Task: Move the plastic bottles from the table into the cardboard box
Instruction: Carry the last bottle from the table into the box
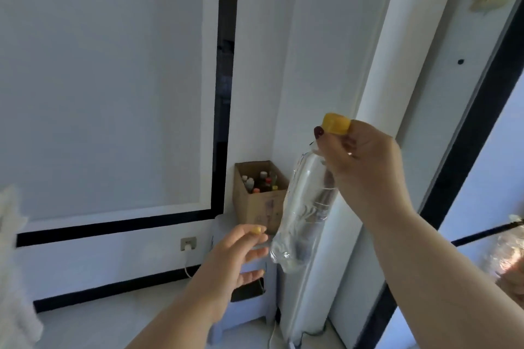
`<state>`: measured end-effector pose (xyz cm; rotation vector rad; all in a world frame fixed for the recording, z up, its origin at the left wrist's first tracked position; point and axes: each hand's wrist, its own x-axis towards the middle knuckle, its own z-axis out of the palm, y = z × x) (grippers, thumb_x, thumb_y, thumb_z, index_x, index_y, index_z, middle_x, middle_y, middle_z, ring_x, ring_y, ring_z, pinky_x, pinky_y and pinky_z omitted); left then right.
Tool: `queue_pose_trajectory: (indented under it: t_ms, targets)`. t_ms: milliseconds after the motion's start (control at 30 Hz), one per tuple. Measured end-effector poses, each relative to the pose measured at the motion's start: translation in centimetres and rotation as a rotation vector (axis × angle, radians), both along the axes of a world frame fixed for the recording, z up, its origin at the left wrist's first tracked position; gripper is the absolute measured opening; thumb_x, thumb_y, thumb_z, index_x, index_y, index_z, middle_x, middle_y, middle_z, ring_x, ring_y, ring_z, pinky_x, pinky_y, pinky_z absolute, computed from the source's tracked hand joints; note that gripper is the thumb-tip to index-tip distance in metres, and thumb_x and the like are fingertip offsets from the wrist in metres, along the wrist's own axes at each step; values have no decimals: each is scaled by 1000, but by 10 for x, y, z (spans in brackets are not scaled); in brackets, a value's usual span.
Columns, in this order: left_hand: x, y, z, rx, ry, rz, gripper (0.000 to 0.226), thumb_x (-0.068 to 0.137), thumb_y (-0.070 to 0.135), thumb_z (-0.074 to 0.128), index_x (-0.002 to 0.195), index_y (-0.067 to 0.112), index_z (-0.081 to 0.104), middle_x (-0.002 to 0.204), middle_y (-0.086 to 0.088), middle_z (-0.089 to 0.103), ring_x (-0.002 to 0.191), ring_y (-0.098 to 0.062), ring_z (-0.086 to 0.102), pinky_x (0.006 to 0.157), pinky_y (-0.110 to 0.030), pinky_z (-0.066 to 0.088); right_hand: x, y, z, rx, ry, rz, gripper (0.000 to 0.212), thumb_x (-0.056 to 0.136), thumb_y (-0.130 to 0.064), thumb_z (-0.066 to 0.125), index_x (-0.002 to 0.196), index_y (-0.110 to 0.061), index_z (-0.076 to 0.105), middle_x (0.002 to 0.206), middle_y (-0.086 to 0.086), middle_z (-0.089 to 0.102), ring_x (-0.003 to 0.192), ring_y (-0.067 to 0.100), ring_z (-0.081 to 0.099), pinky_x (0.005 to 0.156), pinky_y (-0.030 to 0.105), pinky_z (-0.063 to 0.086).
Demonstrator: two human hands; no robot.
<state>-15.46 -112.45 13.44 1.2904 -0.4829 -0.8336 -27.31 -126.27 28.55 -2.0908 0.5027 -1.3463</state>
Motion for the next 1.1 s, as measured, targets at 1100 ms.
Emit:
queue_pose_trajectory:
  t_ms: [1100]
  targets:
    - [437,-407,-78,202,297,-39,52,99,51,44,138,17,54,139,-7,60,125,-25,58,108,-52,42,439,-421,-157,160,254,69,28,77,-56,59,83,-30,68,86,-25,69,82,-4,64,68,21,48]
